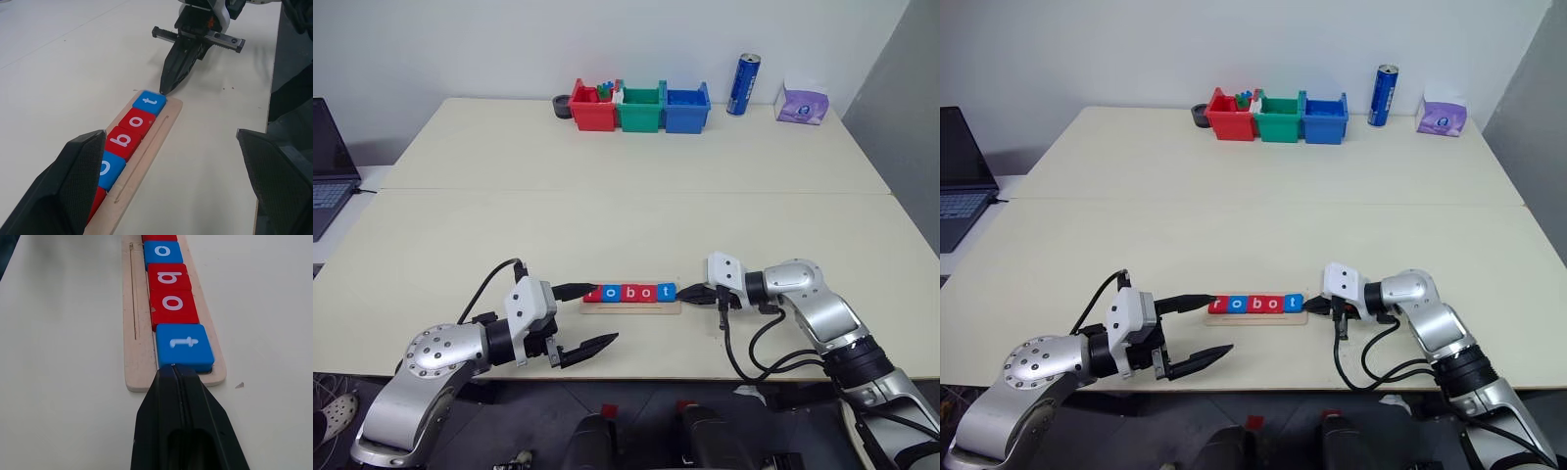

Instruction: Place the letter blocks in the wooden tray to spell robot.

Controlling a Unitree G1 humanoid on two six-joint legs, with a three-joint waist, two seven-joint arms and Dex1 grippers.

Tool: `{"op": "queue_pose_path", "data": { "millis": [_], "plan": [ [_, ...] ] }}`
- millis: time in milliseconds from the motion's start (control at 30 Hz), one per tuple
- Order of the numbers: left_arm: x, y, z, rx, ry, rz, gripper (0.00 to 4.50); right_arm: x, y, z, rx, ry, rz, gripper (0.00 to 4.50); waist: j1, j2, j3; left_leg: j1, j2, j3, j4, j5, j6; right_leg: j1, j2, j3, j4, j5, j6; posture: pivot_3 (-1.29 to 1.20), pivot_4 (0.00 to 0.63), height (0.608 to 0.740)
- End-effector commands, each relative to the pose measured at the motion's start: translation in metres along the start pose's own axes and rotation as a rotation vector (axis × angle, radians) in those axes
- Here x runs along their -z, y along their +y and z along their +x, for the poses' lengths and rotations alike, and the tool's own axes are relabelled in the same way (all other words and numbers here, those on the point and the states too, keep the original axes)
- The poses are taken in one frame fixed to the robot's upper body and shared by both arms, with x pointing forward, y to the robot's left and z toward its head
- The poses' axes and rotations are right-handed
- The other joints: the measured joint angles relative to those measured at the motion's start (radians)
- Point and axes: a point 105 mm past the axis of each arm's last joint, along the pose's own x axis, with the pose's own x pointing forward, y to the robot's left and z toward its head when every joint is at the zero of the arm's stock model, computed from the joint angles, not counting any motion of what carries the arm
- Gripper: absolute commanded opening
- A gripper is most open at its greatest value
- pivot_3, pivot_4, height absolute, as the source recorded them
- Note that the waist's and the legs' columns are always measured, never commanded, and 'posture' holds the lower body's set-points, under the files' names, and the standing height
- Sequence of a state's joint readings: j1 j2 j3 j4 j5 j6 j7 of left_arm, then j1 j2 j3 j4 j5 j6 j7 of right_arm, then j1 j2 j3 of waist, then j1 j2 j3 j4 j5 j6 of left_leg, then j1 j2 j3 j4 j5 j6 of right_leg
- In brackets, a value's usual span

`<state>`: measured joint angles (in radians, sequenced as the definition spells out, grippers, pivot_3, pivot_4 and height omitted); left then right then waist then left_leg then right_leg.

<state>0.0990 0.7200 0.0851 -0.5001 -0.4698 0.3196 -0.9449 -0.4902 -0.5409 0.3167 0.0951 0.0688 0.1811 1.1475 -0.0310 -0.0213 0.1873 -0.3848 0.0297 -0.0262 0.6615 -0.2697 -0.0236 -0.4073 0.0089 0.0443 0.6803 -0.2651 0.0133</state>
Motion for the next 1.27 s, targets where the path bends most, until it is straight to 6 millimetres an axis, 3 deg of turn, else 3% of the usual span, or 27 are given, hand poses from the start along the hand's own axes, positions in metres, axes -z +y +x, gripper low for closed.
{"op": "queue_pose_path", "data": {
  "millis": [33,467,633,733,800,933,1100,1267],
  "plan": [
    [-0.009,0.0,-0.001,-0.002,-0.021,0.037,4.5,-0.01,-0.005,-0.001,0.014,-0.021,-0.044,0.01,0.0,0.0,0.0,0.0,0.0,0.0,0.0,0.0,0.0,0.0,0.0,0.0,0.0,0.0,0.0,0.0,0.15,0.74],
    [-0.008,0.0,-0.002,-0.001,-0.018,0.035,4.5,-0.009,-0.015,-0.009,0.045,-0.011,-0.03,0.01,0.0,0.0,0.0,0.0,0.0,0.0,0.0,0.0,0.0,0.0,0.0,0.0,0.0,0.0,0.0,0.0,0.15,0.74],
    [-0.001,0.006,-0.008,-0.102,0.037,-0.005,4.5,-0.031,-0.01,-0.028,0.064,-0.083,0.084,0.01,0.001,0.0,0.0,0.0,0.001,-0.001,0.0,0.0,0.0,0.0,0.0,0.0,0.0,0.0,-0.001,0.0,0.15,0.74],
    [0.006,0.002,-0.017,-0.163,0.086,-0.051,4.5,-0.038,0.009,-0.039,0.061,-0.08,0.142,0.6,0.001,0.0,0.0,-0.001,0.001,-0.002,0.0,0.0,0.0,0.0,-0.002,0.0,0.0,0.0,0.0,0.0,0.15,0.74],
    [0.011,-0.002,-0.022,-0.186,0.117,-0.074,4.5,-0.041,0.017,-0.041,0.072,-0.075,0.176,1.23,0.001,0.0,0.0,-0.001,0.001,-0.003,-0.001,0.0,0.0,0.0,-0.002,0.0,-0.001,0.0,0.0,0.0,0.15,0.74],
    [0.018,-0.007,-0.028,-0.222,0.153,-0.106,4.5,-0.04,0.032,-0.041,0.1,-0.055,0.228,2.68,0.001,0.0,0.0,-0.001,0.001,-0.003,-0.001,0.0,0.0,0.0,-0.003,0.0,0.0,-0.002,0.003,0.0,0.15,0.74],
    [0.02,-0.002,-0.03,-0.273,0.156,-0.104,4.5,-0.036,0.036,-0.036,0.165,-0.044,0.27,4.47,0.001,0.0,0.0,0.0,0.0,-0.002,0.0,0.0,0.0,0.001,-0.002,0.0,0.0,-0.002,0.003,0.0,0.15,0.74],
    [0.02,-0.001,-0.031,-0.28,0.157,-0.095,4.5,-0.032,0.032,-0.036,0.206,-0.029,0.272,4.47,0.001,0.0,0.0,0.0,0.0,-0.001,-0.001,0.0,0.0,0.0,-0.001,0.0,0.0,-0.002,0.003,0.0,0.15,0.74]
  ]
}}
